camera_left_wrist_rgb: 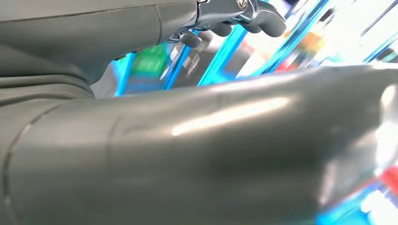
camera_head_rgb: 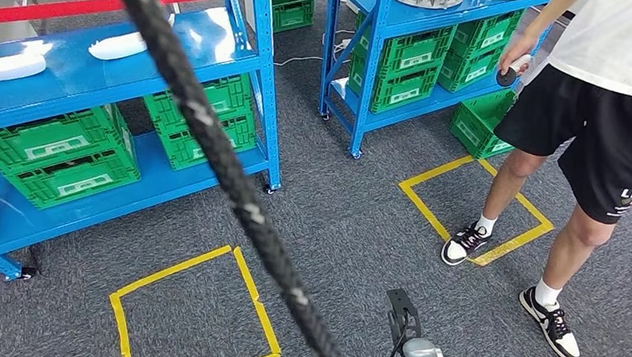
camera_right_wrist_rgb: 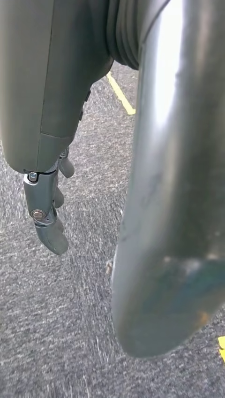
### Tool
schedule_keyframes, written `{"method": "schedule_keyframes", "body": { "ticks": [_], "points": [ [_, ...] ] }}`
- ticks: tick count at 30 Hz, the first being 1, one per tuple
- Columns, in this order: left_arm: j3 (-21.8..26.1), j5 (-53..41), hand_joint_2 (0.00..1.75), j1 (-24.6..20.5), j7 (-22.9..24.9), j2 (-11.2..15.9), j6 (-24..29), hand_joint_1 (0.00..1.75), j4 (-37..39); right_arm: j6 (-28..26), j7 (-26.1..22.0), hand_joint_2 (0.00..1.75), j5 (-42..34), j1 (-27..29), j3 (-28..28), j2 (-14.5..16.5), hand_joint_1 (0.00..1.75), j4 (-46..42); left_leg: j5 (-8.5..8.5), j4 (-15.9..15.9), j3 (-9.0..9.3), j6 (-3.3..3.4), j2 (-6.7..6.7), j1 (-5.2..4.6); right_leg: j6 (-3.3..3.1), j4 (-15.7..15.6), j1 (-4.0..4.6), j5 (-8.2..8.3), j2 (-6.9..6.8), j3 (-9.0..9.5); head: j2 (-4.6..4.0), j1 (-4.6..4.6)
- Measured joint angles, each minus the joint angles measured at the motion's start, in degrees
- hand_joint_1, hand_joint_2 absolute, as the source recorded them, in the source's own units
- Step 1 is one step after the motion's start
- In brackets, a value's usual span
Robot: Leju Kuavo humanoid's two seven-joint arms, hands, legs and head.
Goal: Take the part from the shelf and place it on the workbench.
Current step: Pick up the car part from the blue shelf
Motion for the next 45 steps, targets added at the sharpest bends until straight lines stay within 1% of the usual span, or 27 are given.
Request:
{"method": "schedule_keyframes", "body": {
  "ticks": [4,7,10,13,17,20,22,24,26,29,30,32,34,35,36,37,38,39,40,41,42,43,44,45],
  "points": [
    [-4.82,-2.67,0.0,-3.1,-1.33,-0.13,5.68,0.0,-0.12,0.01,0.43,0.0,0.47,-0.11,-0.71,0.21,0.0,0.36,0.0,0.0,0.0,0.0,0.01,0.0,0.0,0.0,0.0,0.0,0.01,-0.01,0.0,0.0],
    [-8.72,-4.84,0.0,-4.65,-1.23,-0.43,10.04,0.0,-0.11,0.0,0.39,0.0,0.6,-0.28,-1.34,0.34,0.0,0.52,0.0,0.0,0.0,0.0,0.01,0.0,0.0,0.0,0.0,0.0,0.0,-0.01,0.0,0.0],
    [-13.06,-7.5,0.0,-6.13,0.01,-0.66,13.35,0.0,0.07,0.0,0.29,0.0,0.85,-0.42,-1.79,0.42,0.0,0.72,0.0,0.01,0.0,0.0,0.0,0.0,0.0,0.0,0.0,0.0,0.0,-0.01,0.0,0.0],
    [-17.58,-10.73,0.0,-7.18,2.36,-0.83,14.68,0.0,0.35,0.01,0.22,0.0,1.14,-0.5,-1.87,0.46,0.0,0.88,0.0,0.01,0.0,0.0,0.0,0.0,0.0,0.0,-0.01,0.0,0.0,-0.01,0.0,0.0],
    [-23.25,-15.34,0.0,-8.06,6.19,-0.93,14.8,0.0,0.88,0.01,0.15,0.0,1.69,-0.52,-1.91,0.53,0.0,1.0,0.0,0.01,0.0,0.0,0.0,0.0,0.0,0.0,0.0,0.0,0.0,-0.01,0.0,0.0],
    [-26.16,-17.54,0.0,-8.76,8.33,-1.16,12.76,0.0,1.34,-0.06,0.11,0.0,1.83,-0.54,-2.0,0.56,0.0,1.12,0.0,0.01,0.0,0.0,0.0,0.0,0.0,0.01,0.0,0.0,0.0,-0.02,0.0,0.0],
    [-27.18,-17.03,0.0,-9.17,8.82,-1.76,9.9,0.0,1.64,-0.35,0.15,0.0,1.61,-0.54,-2.32,0.61,0.0,1.24,0.0,0.01,0.0,0.0,-0.02,0.0,0.0,0.01,0.0,0.0,-0.01,-0.04,0.0,-0.01],
    [-27.47,-15.72,0.0,-9.46,9.28,-2.95,7.53,0.0,1.86,-0.77,0.18,0.0,1.31,-0.53,-2.87,0.66,0.0,1.34,0.02,0.02,-0.04,0.02,-0.1,-0.01,0.0,0.01,0.0,0.0,-0.08,-0.05,0.0,-0.01],
    [-27.64,-14.89,0.0,-9.77,9.97,-4.38,6.26,0.0,1.96,-0.98,0.08,0.0,1.26,-0.53,-3.26,0.67,0.0,1.43,0.03,0.03,-0.09,0.03,-0.17,-0.01,0.0,0.01,-0.01,0.0,-0.13,-0.04,0.0,0.01],
    [-28.06,-14.71,0.0,-10.32,11.21,-5.96,5.79,0.0,2.02,-1.01,-0.58,0.0,1.57,-0.51,-3.35,0.67,0.0,1.53,0.04,0.03,-0.1,0.04,-0.15,-0.03,0.01,0.01,-0.04,0.0,-0.1,-0.05,0.0,0.01],
    [-28.21,-14.72,0.0,-10.47,11.5,-6.28,5.8,0.0,2.02,-1.01,-0.82,0.0,1.67,-0.51,-3.35,0.68,0.0,1.57,-0.01,0.17,-0.13,0.12,-0.14,-0.13,0.13,-0.09,-0.18,0.07,-0.06,-0.05,0.0,-0.01],
    [-28.62,-14.78,0.0,-10.81,11.8,-6.61,5.91,0.0,2.0,-0.99,-1.34,0.0,1.97,-0.53,-3.36,0.79,0.0,1.66,-0.04,0.09,-0.17,0.54,-0.11,-0.32,0.52,-0.43,-0.39,0.23,-0.02,-0.02,0.0,-0.03],
    [-29.08,-14.86,0.0,-11.17,11.93,-6.64,6.13,0.0,1.87,-0.88,-1.89,0.0,2.54,-0.57,-3.35,0.91,0.0,1.72,0.41,-1.2,0.37,1.12,0.11,0.03,0.95,-0.4,-0.29,0.18,-0.34,-0.23,0.0,0.0],
    [-29.24,-14.89,0.0,-11.36,11.95,-6.54,6.32,0.0,1.81,-0.77,-2.09,0.0,2.91,-0.61,-3.32,0.97,0.0,1.74,0.72,-1.98,0.77,1.33,0.3,0.26,1.09,0.69,-0.21,-0.29,-0.71,-0.88,0.0,0.03],
    [-29.35,-14.92,0.0,-11.48,11.98,-6.38,6.57,0.0,1.77,-0.64,-2.21,0.0,3.32,-0.65,-3.29,1.01,0.0,1.75,0.94,-2.6,1.14,1.46,0.53,0.5,1.22,2.9,-0.18,-1.23,-1.11,-2.15,0.0,0.07],
    [-29.4,-14.88,0.0,-11.49,11.99,-6.17,6.85,0.0,1.81,-0.5,-2.27,0.0,3.71,-0.66,-3.25,1.05,0.0,1.76,0.98,-2.87,1.33,1.5,0.73,0.5,1.4,6.35,-0.29,-2.49,-1.45,-4.13,0.0,0.1],
    [-29.45,-14.82,0.0,-11.39,11.98,-5.88,7.13,0.0,1.87,-0.37,-2.29,0.0,4.11,-0.65,-3.22,1.07,0.0,1.77,0.91,-2.89,1.4,1.49,0.85,0.56,1.61,10.37,-0.48,-3.84,-1.58,-6.6,0.0,0.1],
    [-29.54,-14.71,0.0,-11.18,11.94,-5.61,7.39,0.0,1.96,-0.25,-2.25,0.0,4.43,-0.61,-3.2,1.07,0.0,1.77,0.75,-2.82,1.43,1.34,0.91,0.66,1.9,13.67,-0.72,-4.48,-1.65,-8.88,0.0,0.11],
    [-29.63,-14.57,0.0,-10.92,11.87,-5.28,7.6,0.0,2.04,-0.13,-2.17,0.0,4.73,-0.58,-3.16,1.07,0.0,1.78,0.48,-2.66,1.51,1.06,0.92,0.82,2.21,15.37,-1.01,-4.15,-1.74,-10.44,0.0,0.1],
    [-29.72,-14.43,0.0,-10.7,11.73,-4.86,7.76,0.0,2.09,-0.03,-2.06,0.0,5.0,-0.56,-3.12,1.07,0.0,1.78,0.1,-2.39,1.64,0.67,0.92,1.08,2.55,14.77,-1.32,-2.71,-1.86,-10.84,0.0,0.1],
    [-29.8,-14.27,0.0,-10.55,11.53,-4.36,7.89,0.0,2.11,0.08,-1.97,0.0,5.26,-0.57,-3.03,1.05,0.0,1.79,-0.45,-1.93,1.81,0.16,0.94,1.45,2.99,11.84,-1.69,-0.28,-2.06,-10.02,0.0,0.13],
    [-29.86,-14.1,0.0,-10.46,11.26,-3.8,7.94,0.0,2.11,0.22,-1.88,0.0,5.53,-0.57,-2.94,1.05,0.0,1.8,-1.15,-1.33,1.89,-0.46,1.01,1.72,3.56,8.24,-1.99,1.71,-2.33,-8.62,0.0,0.13],
    [-29.93,-13.9,0.0,-10.44,10.97,-3.13,7.98,0.0,2.08,0.38,-1.79,0.0,5.75,-0.6,-2.83,1.11,0.0,1.82,-1.92,-0.56,1.75,-1.11,1.07,1.87,3.73,5.07,-2.15,2.92,-2.43,-7.27,0.0,0.23],
    [-30.01,-13.7,0.0,-10.38,10.69,-2.51,8.0,0.0,2.06,0.53,-1.63,0.0,5.9,-0.62,-2.73,1.15,0.0,1.86,-2.57,-0.02,1.66,-1.66,1.1,1.87,3.46,3.1,-2.23,3.31,-2.5,-6.37,0.0,0.29]
  ]
}}
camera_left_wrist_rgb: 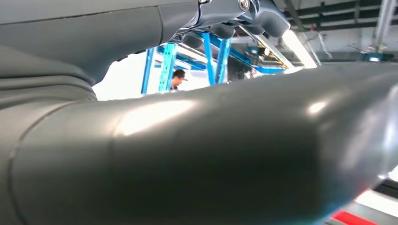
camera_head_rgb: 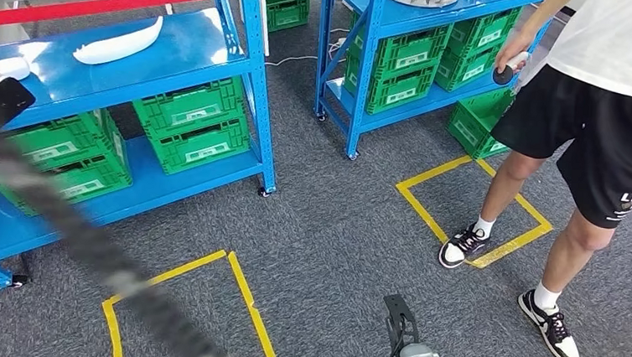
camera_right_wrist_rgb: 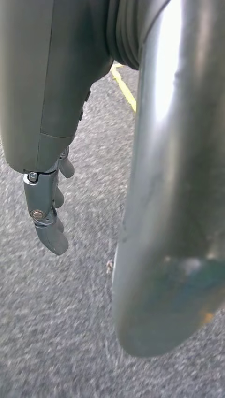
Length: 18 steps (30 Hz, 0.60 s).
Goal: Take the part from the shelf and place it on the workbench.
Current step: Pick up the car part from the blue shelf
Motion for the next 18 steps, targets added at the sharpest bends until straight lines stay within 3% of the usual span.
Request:
{"method": "schedule_keyframes", "body": {
  "ticks": [3,5,7,8,9,10,11,12,13,15,17,18],
  "points": [
    [-0.2,0.38,0.0,0.26,-0.21,1.39,0.01,0.0,-0.01,0.17,0.76,0.0,0.09,-0.01,0.09,-0.01,0.0,0.12,-0.87,0.07,0.34,-0.8,-0.08,-0.19,-2.22,-0.03,0.17,-1.43,0.22,0.39,0.0,-0.02],
    [-0.37,0.42,0.0,0.2,0.22,1.87,-0.1,0.0,-0.13,0.12,1.14,0.0,0.01,-0.06,0.08,-0.04,0.0,0.15,-1.71,1.44,0.17,-1.13,-0.03,-0.02,-3.24,0.01,0.25,-2.11,0.38,1.11,0.0,-0.19],
    [-0.69,0.3,0.0,0.04,0.97,2.08,-0.5,0.0,-0.16,0.03,1.49,0.0,-0.16,-0.15,0.08,-0.04,0.0,0.16,-3.66,7.42,-3.06,-1.24,0.01,-0.1,-4.0,-0.25,0.35,-2.76,0.48,2.15,0.0,-0.41],
    [-0.88,0.15,0.0,0.06,1.42,2.09,-0.81,0.0,-0.07,-0.01,1.68,0.0,-0.26,-0.19,0.08,-0.04,0.0,0.17,-4.67,11.65,-5.85,-1.16,0.0,-0.19,-4.23,-0.37,0.45,-3.09,0.55,2.61,0.0,-0.46],
    [-1.04,-0.1,0.0,0.19,1.89,2.09,-1.08,0.0,0.06,-0.03,1.85,0.0,-0.34,-0.2,0.08,-0.04,0.0,0.17,-5.17,15.35,-8.7,-1.01,0.0,-0.29,-4.38,-0.44,0.59,-3.49,0.67,3.1,0.0,-0.47],
    [-1.2,-0.45,0.0,0.38,2.46,2.1,-1.29,0.0,0.19,-0.04,1.94,0.0,-0.44,-0.16,0.08,-0.04,0.0,0.18,-4.59,17.41,-10.93,-0.73,-0.01,-0.38,-4.5,-0.48,0.77,-3.97,0.84,3.66,0.0,-0.46],
    [-1.44,-0.89,0.0,0.54,3.05,2.14,-1.4,0.0,0.3,-0.04,1.97,0.0,-0.54,-0.1,0.08,-0.04,0.0,0.18,-2.81,17.32,-12.16,-0.29,-0.04,-0.53,-4.59,-0.51,0.98,-4.49,1.04,4.32,0.0,-0.48],
    [-1.74,-1.35,0.0,0.64,3.67,2.21,-1.45,0.0,0.37,-0.03,1.97,0.0,-0.63,-0.05,0.08,-0.04,0.0,0.19,0.02,14.99,-12.26,0.31,-0.08,-0.79,-4.65,-0.55,1.2,-5.05,1.23,5.06,0.0,-0.47],
    [-2.1,-1.8,0.0,0.68,4.32,2.33,-1.55,0.0,0.42,-0.01,1.95,0.0,-0.72,-0.02,0.08,-0.02,0.0,0.2,3.38,11.08,-11.54,1.1,-0.18,-1.19,-4.69,-0.64,1.36,-5.59,1.39,5.81,0.0,-0.47],
    [-2.84,-2.46,0.0,0.73,5.53,2.75,-2.12,0.0,0.61,0.13,1.91,0.0,-0.78,-0.03,0.07,0.27,0.0,0.32,7.42,4.72,-9.46,2.74,-0.43,-2.08,-4.39,-1.08,1.38,-6.33,1.66,6.88,0.0,-0.4],
    [-3.35,-2.73,0.0,0.79,6.37,3.19,-2.8,0.0,0.8,0.35,1.92,0.0,-0.78,0.01,0.04,0.45,0.0,0.44,7.41,1.9,-8.02,3.75,-0.53,-2.8,-3.7,-1.68,1.05,-6.38,1.8,7.42,0.0,-0.51],
    [-3.5,-2.75,0.0,0.76,6.55,3.36,-2.99,0.0,0.8,0.42,1.93,0.0,-0.78,0.02,0.03,0.38,0.0,0.45,7.08,0.8,-7.34,3.88,-0.47,-2.86,-3.36,-1.83,0.98,-6.15,1.81,7.67,0.0,-0.62]
  ]
}}
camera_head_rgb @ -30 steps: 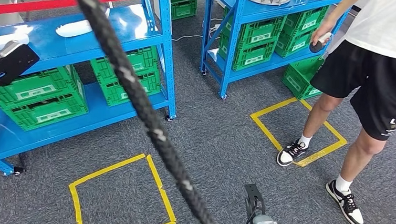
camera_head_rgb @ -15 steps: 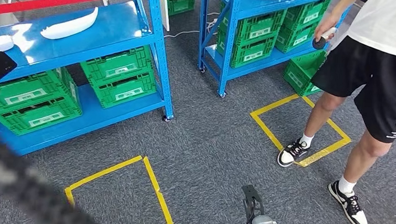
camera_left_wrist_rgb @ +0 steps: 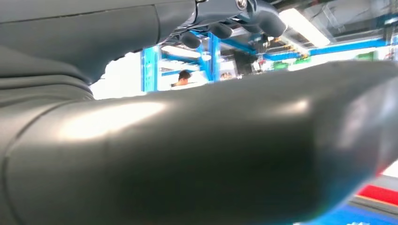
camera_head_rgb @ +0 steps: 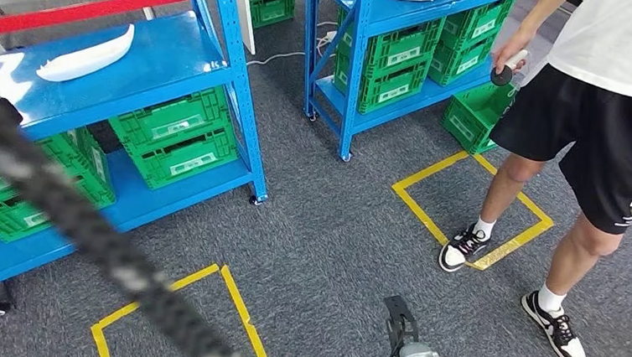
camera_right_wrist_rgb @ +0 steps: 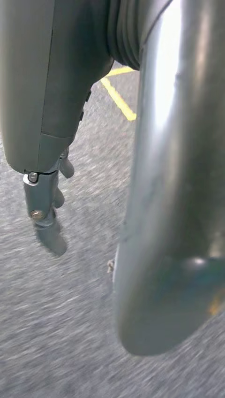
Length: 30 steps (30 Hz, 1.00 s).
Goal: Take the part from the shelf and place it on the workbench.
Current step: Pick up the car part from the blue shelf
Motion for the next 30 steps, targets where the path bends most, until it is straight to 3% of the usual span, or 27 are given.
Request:
{"method": "schedule_keyframes", "body": {
  "ticks": [2,3,7,8,9,11,12,13,16,18,19,21,23,24,27,28,29,30],
  "points": [
    [-0.24,0.01,0.0,-0.08,0.23,0.14,-0.19,0.0,-0.11,0.07,-0.03,0.0,0.0,-0.03,0.0,0.0,0.0,0.01,-0.67,-1.91,1.71,-0.03,0.1,0.34,0.28,1.27,0.1,0.22,-0.43,-0.25,0.0,-0.04],
    [-0.37,-0.01,0.0,-0.12,0.51,0.24,-0.45,0.0,-0.09,0.08,-0.05,0.0,0.0,-0.14,0.01,-0.02,0.0,0.02,-0.85,-2.43,2.52,-0.1,0.11,0.57,0.37,3.09,0.18,-0.12,-0.67,-1.22,0.0,-0.02],
    [-0.73,-0.45,0.0,0.63,2.68,0.68,-2.79,0.0,0.47,0.09,-0.11,0.0,0.01,-0.18,-0.01,-0.44,0.0,0.02,-2.37,-2.87,4.58,-0.39,-0.19,0.79,1.13,13.99,0.22,-3.92,-1.09,-9.38,0.0,0.12],
    [-0.83,-0.6,0.0,0.96,3.3,0.91,-3.44,0.0,0.58,0.09,-0.1,0.0,0.01,-0.11,-0.02,-0.48,0.0,0.02,-2.94,-2.79,5.17,-0.55,-0.28,0.83,1.33,13.96,0.21,-3.53,-1.14,-10.48,0.0,0.13],
    [-0.91,-0.69,0.0,1.21,3.92,1.16,-4.05,0.0,0.66,0.1,-0.1,0.0,0.02,-0.05,-0.03,-0.5,0.0,0.02,-3.57,-2.66,5.85,-0.78,-0.33,0.92,1.5,12.02,0.19,-1.83,-1.2,-10.65,0.0,0.14],
    [-1.0,-0.72,0.0,1.47,5.14,1.8,-5.36,0.0,0.78,0.1,-0.11,0.0,0.07,-0.01,-0.03,-0.51,0.0,0.04,-5.01,-2.22,7.27,-1.41,-0.29,1.14,1.69,4.95,0.18,3.89,-1.41,-9.32,0.0,0.12],
    [-1.04,-0.7,0.0,1.49,5.63,2.15,-5.95,0.0,0.87,0.11,-0.12,0.0,0.11,0.0,-0.03,-0.52,0.0,0.07,-5.64,-1.99,7.68,-1.77,-0.27,1.15,1.46,2.05,0.33,5.73,-1.51,-8.67,0.0,0.07],
    [-1.08,-0.67,0.0,1.53,6.05,2.57,-6.49,0.0,0.95,0.13,-0.1,0.0,0.17,0.0,-0.02,-0.52,0.0,0.1,-6.17,-1.83,7.88,-2.13,-0.23,1.12,1.01,0.41,0.45,6.84,-1.56,-8.26,0.0,0.04],
    [-1.23,-0.56,0.0,1.74,6.99,4.08,-7.49,0.0,0.96,0.16,-0.08,0.0,0.43,-0.02,-0.04,-0.51,0.0,0.15,-7.03,-1.52,8.2,-3.02,-0.16,1.03,-0.75,0.0,0.66,6.35,-1.43,-7.65,0.0,-0.01],
    [-1.31,-0.54,0.0,1.75,7.58,4.94,-7.91,0.0,0.86,0.16,-0.11,0.0,0.61,-0.11,-0.04,-0.52,0.0,0.15,-7.47,1.27,7.13,-3.53,-0.1,1.16,-1.5,-0.17,0.52,5.79,-1.28,-6.62,0.0,-0.11],
    [-1.33,-0.54,0.0,1.79,7.91,5.33,-8.19,0.0,0.86,0.16,-0.11,0.0,0.66,-0.16,-0.04,-0.53,0.0,0.15,-8.09,4.35,5.42,-3.83,-0.07,1.25,-1.77,-0.29,0.43,5.45,-1.21,-6.01,0.0,-0.17],
    [-1.35,-0.53,0.0,2.26,8.51,6.03,-8.73,0.0,1.01,0.16,-0.08,0.0,0.79,-0.16,-0.04,-0.54,0.0,0.15,-10.61,12.2,0.29,-4.35,-0.03,1.43,-2.03,-0.37,0.4,4.58,-1.1,-4.95,0.0,-0.25],
    [-1.35,-0.51,0.0,3.05,8.89,6.63,-9.06,0.0,1.1,0.17,-0.04,0.0,0.85,-0.07,-0.04,-0.54,0.0,0.15,-11.96,15.91,-3.64,-4.46,-0.03,1.56,-2.0,-0.37,0.4,3.55,-0.92,-3.73,0.0,-0.27],
    [-1.35,-0.51,0.0,3.3,8.97,6.86,-9.15,0.0,1.1,0.17,-0.04,0.0,0.86,-0.04,-0.04,-0.54,0.0,0.15,-10.81,14.72,-4.15,-4.3,-0.03,1.57,-1.94,-0.37,0.41,3.02,-0.85,-3.03,0.0,-0.27],
    [-1.35,-0.49,0.0,3.46,9.04,7.59,-9.28,0.0,1.14,0.17,-0.04,0.0,0.86,-0.06,-0.04,-0.49,0.0,0.16,-2.11,3.65,-1.97,-3.31,-0.04,1.29,-1.57,-0.4,0.46,1.35,-0.67,-0.95,0.0,-0.34],
    [-1.35,-0.48,0.0,3.46,9.07,7.79,-9.33,0.0,1.15,0.17,-0.04,0.0,0.86,-0.06,-0.04,-0.46,0.0,0.17,-0.35,0.93,-1.14,-3.03,-0.07,1.12,-1.27,-0.41,0.5,0.85,-0.61,-0.54,0.0,-0.42],
    [-1.35,-0.46,0.0,3.46,9.12,7.93,-9.38,0.0,1.14,0.17,-0.04,0.0,0.87,-0.06,-0.04,-0.44,0.0,0.19,0.44,-0.5,-0.71,-2.79,-0.11,0.96,-0.91,-0.35,0.53,0.52,-0.55,-0.2,0.0,-0.51],
    [-1.35,-0.44,0.0,3.44,9.21,8.02,-9.44,0.0,1.09,0.17,-0.04,0.0,0.89,-0.08,-0.05,-0.44,0.0,0.19,0.05,-0.77,-0.43,-2.59,-0.14,0.88,-0.54,-0.29,0.61,0.34,-0.5,0.09,0.0,-0.58]
  ]
}}
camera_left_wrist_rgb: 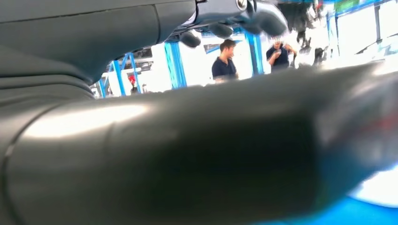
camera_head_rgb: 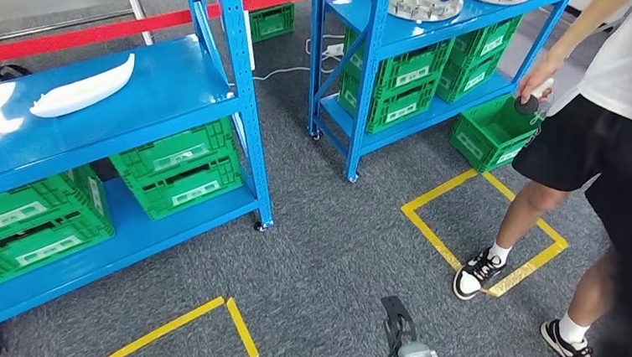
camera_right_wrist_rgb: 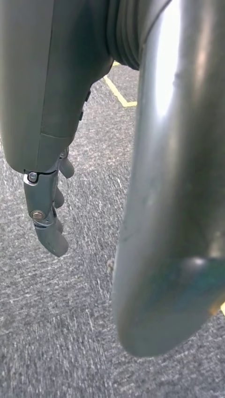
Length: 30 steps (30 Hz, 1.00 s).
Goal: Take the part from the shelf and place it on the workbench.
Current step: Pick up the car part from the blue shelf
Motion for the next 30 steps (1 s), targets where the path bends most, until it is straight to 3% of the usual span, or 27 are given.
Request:
{"method": "schedule_keyframes", "body": {
  "ticks": [3,4,7,8,9,12,14,17,19,22,23,24,25,27,28,30],
  "points": [
    [0.0,0.09,0.0,-0.27,0.18,0.1,-0.11,0.0,-0.33,0.03,0.01,0.0,0.21,-0.28,0.02,-0.09,0.0,0.0,-0.32,-0.5,1.58,0.86,-0.04,0.32,0.68,2.15,0.11,-0.37,-0.28,-0.4,0.0,0.0],
    [0.0,0.14,0.0,-0.43,0.1,0.11,-0.18,0.0,-0.4,0.04,0.01,0.0,0.28,-0.44,0.04,-0.13,0.0,0.01,-0.54,-0.66,2.13,1.14,-0.06,0.41,0.88,4.75,0.11,-0.99,-0.44,-1.84,0.0,0.01],
    [-0.01,0.27,0.0,-0.54,-0.16,0.0,-0.62,0.0,-0.41,0.04,0.0,0.0,-0.04,-0.55,-0.03,-0.2,0.0,0.01,-1.56,-0.65,2.98,1.75,-0.13,0.32,1.41,14.86,0.16,-4.53,-0.71,-8.92,0.0,0.02],
    [-0.02,0.28,0.0,-0.43,-0.19,-0.17,-0.82,0.0,-0.4,0.04,-0.05,0.0,-0.38,-0.44,-0.14,-0.21,0.0,0.01,-1.99,-0.56,3.32,1.8,-0.24,0.27,1.47,16.12,0.18,-4.79,-0.71,-10.52,0.0,0.03],
    [-0.03,0.27,0.0,-0.34,-0.2,-0.42,-1.03,0.0,-0.4,0.02,-0.12,0.0,-0.83,-0.36,-0.28,-0.21,0.0,0.01,-2.48,-0.43,3.78,1.79,-0.36,0.23,1.43,15.36,0.19,-3.74,-0.72,-11.15,0.0,0.02],
    [-0.08,-0.11,0.0,-0.3,0.06,-1.7,-1.63,0.0,-0.33,-0.09,-0.22,0.0,-2.06,-0.26,-0.83,-0.21,0.0,0.02,-4.11,0.01,5.32,1.4,-0.6,0.16,0.89,5.04,0.37,4.0,-0.92,-8.83,0.0,-0.04],
    [-0.14,-0.47,0.0,-0.33,0.35,-2.88,-2.05,0.0,-0.21,-0.26,0.17,0.0,-2.49,-0.27,-1.31,-0.15,0.0,0.07,-4.74,0.09,5.59,0.82,-0.78,0.09,0.26,0.82,0.71,5.9,-1.08,-7.69,0.0,-0.14],
    [-0.24,-0.82,0.0,-0.27,0.39,-4.31,-2.05,0.0,-0.3,-0.62,0.96,0.0,-2.56,-0.24,-1.91,0.17,0.0,0.09,-5.03,0.37,5.81,-0.22,-0.9,0.06,-0.82,-0.17,0.74,5.7,-1.08,-6.76,0.0,-0.13],
    [-0.28,-0.8,0.0,-0.49,0.35,-4.51,-1.8,0.0,-0.45,-0.72,1.05,0.0,-2.03,-0.34,-2.02,0.39,0.0,0.09,-5.86,3.58,4.47,-0.81,-0.65,0.18,-1.47,-0.55,0.46,5.49,-0.93,-5.65,0.0,-0.27],
    [-0.28,-0.24,0.0,-0.57,-0.2,-3.09,-1.12,0.0,-0.4,-0.68,1.03,0.0,-0.41,-0.32,-1.92,0.47,0.0,0.09,-9.35,13.73,-1.84,-1.71,-0.32,0.69,-1.91,-0.7,0.28,4.57,-0.46,-4.43,0.0,-0.39],
    [-0.28,-0.03,0.0,-0.37,-0.71,-2.18,-0.9,0.0,-0.39,-0.61,1.01,0.0,0.03,-0.27,-1.85,0.49,0.0,0.09,-9.85,15.52,-3.53,-1.93,-0.24,0.87,-1.87,-0.68,0.24,4.18,-0.26,-4.0,0.0,-0.41],
    [-0.28,0.13,0.0,-0.17,-1.26,-1.24,-0.75,0.0,-0.38,-0.53,0.99,0.0,0.33,-0.23,-1.77,0.51,0.0,0.09,-9.26,15.48,-4.29,-2.08,-0.16,1.0,-1.79,-0.66,0.21,3.77,-0.07,-3.51,0.0,-0.43],
    [-0.28,0.27,0.0,-0.05,-1.73,-0.29,-0.65,0.0,-0.4,-0.45,0.97,0.0,0.52,-0.21,-1.7,0.53,0.0,0.09,-7.2,13.12,-3.88,-2.1,-0.07,1.07,-1.66,-0.65,0.18,3.32,0.07,-2.89,0.0,-0.43],
    [-0.28,0.44,0.0,-0.07,-2.18,0.99,-0.45,0.0,-0.44,-0.3,0.94,0.0,0.71,-0.21,-1.62,0.58,0.0,0.09,-1.79,5.06,-1.22,-1.8,0.11,1.02,-1.25,-0.66,0.18,2.38,0.08,-1.68,0.0,-0.48],
    [-0.28,0.46,0.0,-0.15,-2.28,1.38,-0.36,0.0,-0.46,-0.25,0.92,0.0,0.76,-0.28,-1.58,0.59,0.0,0.09,-0.32,1.69,-0.08,-1.5,0.19,0.86,-0.98,-0.68,0.21,1.99,0.01,-1.33,0.0,-0.52],
    [-0.27,0.47,0.0,-0.17,-2.3,1.8,-0.2,0.0,-0.47,-0.2,0.93,0.0,0.84,-0.39,-1.51,0.61,0.0,0.09,0.06,-0.66,0.8,-0.8,0.22,0.5,-0.34,-0.68,0.26,1.6,-0.21,-1.16,0.0,-0.6]
  ]
}}
